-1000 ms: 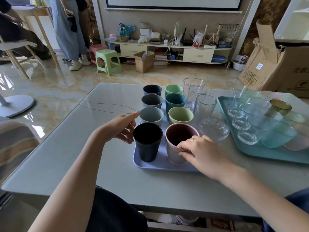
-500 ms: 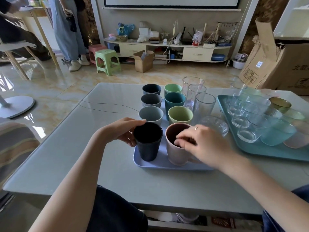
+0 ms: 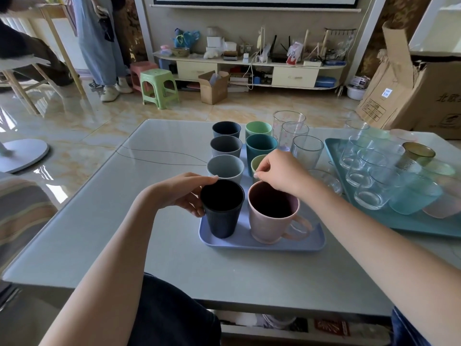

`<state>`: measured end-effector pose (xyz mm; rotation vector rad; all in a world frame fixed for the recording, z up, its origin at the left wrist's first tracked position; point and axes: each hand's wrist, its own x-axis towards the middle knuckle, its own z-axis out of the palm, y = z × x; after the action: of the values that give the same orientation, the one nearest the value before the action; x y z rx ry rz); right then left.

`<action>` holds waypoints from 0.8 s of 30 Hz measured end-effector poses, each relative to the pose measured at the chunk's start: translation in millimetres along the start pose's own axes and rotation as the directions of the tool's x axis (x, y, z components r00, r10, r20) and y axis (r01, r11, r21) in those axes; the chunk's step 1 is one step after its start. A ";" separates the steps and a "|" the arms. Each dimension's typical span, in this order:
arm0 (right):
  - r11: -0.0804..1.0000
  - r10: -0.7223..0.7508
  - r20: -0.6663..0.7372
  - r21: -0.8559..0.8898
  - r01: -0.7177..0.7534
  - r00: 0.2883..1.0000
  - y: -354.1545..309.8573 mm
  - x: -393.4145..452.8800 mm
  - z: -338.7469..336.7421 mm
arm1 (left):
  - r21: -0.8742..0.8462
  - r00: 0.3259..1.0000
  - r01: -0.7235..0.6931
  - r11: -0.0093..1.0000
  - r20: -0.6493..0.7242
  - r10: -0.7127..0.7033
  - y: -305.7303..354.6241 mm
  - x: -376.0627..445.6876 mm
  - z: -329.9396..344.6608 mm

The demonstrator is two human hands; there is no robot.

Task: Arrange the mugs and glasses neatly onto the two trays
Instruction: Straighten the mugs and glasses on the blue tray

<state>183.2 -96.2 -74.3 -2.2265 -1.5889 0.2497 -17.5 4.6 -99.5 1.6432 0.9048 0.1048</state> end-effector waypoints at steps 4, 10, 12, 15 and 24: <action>0.999 -0.038 0.011 0.027 0.038 0.999 -1.7 1.7 1.9 | -0.005 1.000 0.008 1.000 0.016 -0.008 -0.8 1.2 -1.8; 0.999 -0.038 0.053 0.037 0.037 0.998 -2.2 4.9 -2.7 | -0.005 0.999 0.043 0.999 0.026 -0.042 -1.4 1.3 -2.6; 0.997 -0.021 -0.030 0.080 0.023 0.999 -0.9 11.7 -9.0 | -0.053 0.997 0.076 0.996 0.037 -0.074 -3.1 1.8 -7.1; 0.995 -0.027 -0.172 0.090 0.043 0.985 2.9 32.6 -23.4 | -0.147 0.996 0.075 0.986 -0.029 -0.080 -5.7 5.4 -14.0; 0.983 -0.005 0.010 -0.181 0.006 1.000 7.5 90.0 0.0 | -0.054 0.964 -0.013 0.998 -0.264 -0.001 -2.4 24.4 -10.0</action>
<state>220.3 -14.1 -70.1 -2.3586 -1.6829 0.1183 -7.0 27.3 -108.3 1.6043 1.0887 0.3573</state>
